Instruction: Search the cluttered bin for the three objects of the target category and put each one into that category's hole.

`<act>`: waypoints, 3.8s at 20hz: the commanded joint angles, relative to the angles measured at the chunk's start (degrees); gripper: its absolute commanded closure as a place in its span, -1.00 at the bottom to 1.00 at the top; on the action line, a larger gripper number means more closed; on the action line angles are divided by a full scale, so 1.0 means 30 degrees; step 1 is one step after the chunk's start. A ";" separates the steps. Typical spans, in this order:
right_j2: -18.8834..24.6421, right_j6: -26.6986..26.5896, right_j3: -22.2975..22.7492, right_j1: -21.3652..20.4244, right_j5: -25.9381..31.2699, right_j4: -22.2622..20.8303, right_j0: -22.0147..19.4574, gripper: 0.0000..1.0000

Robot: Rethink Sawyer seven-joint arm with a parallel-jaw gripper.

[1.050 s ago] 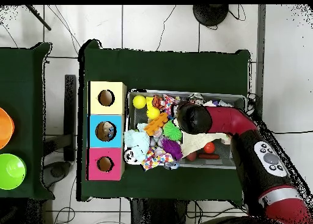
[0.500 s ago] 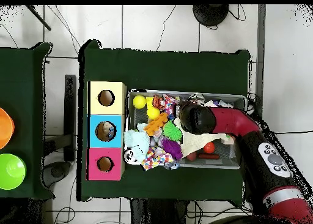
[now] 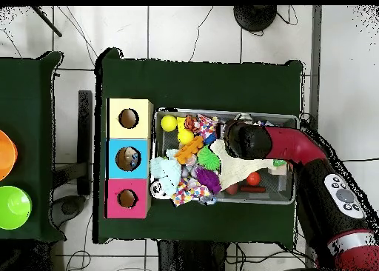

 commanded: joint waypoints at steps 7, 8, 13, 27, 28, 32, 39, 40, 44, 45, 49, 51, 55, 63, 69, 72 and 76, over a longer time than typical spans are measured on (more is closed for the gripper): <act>0.1562 -0.5213 -0.1445 -0.0090 0.2842 -0.1167 -0.0546 -1.00; 0.1588 -0.5264 -0.1550 -0.0026 0.2924 -0.1174 -0.0535 -1.00; 0.1639 -0.5132 -0.1442 -0.0034 0.2846 -0.1262 -0.0545 -1.00; 0.1575 -0.4011 -0.1097 0.1172 0.1446 -0.1837 0.0206 -1.00; 0.1573 -0.4078 -0.1149 0.1250 0.1424 -0.1889 0.0199 -1.00; 0.1550 -0.4487 -0.1312 0.1848 0.1377 -0.2206 0.0028 -1.00; 0.1762 -0.4905 -0.1637 0.2436 0.1234 -0.2778 -0.0404 -1.00; 0.1895 -0.5125 -0.1804 0.2576 0.1341 -0.2826 -0.0538 -1.00; 0.2218 -0.5962 -0.1914 0.2677 0.1597 -0.3033 -0.1273 -1.00; 0.2287 -0.6148 -0.2126 0.2791 0.1756 -0.3076 -0.1362 -1.00; 0.2681 -0.6808 -0.2818 0.3009 0.2392 -0.3191 -0.1633 -1.00; 0.2755 -0.6809 -0.2915 0.3058 0.2422 -0.3233 -0.1673 -1.00; 0.2629 -0.6181 -0.2788 0.3385 0.1902 -0.3494 -0.1365 -1.00; 0.2479 -0.5058 -0.2477 0.3836 0.1031 -0.3967 -0.1011 -1.00; 0.2210 -0.3971 -0.1154 0.3253 0.0331 -0.4227 -0.1163 -1.00; 0.2619 -0.4060 -0.0945 0.3443 -0.0010 -0.3988 -0.1597 1.00; 0.2296 -0.4059 -0.1093 0.3094 0.0876 -0.3933 -0.1171 1.00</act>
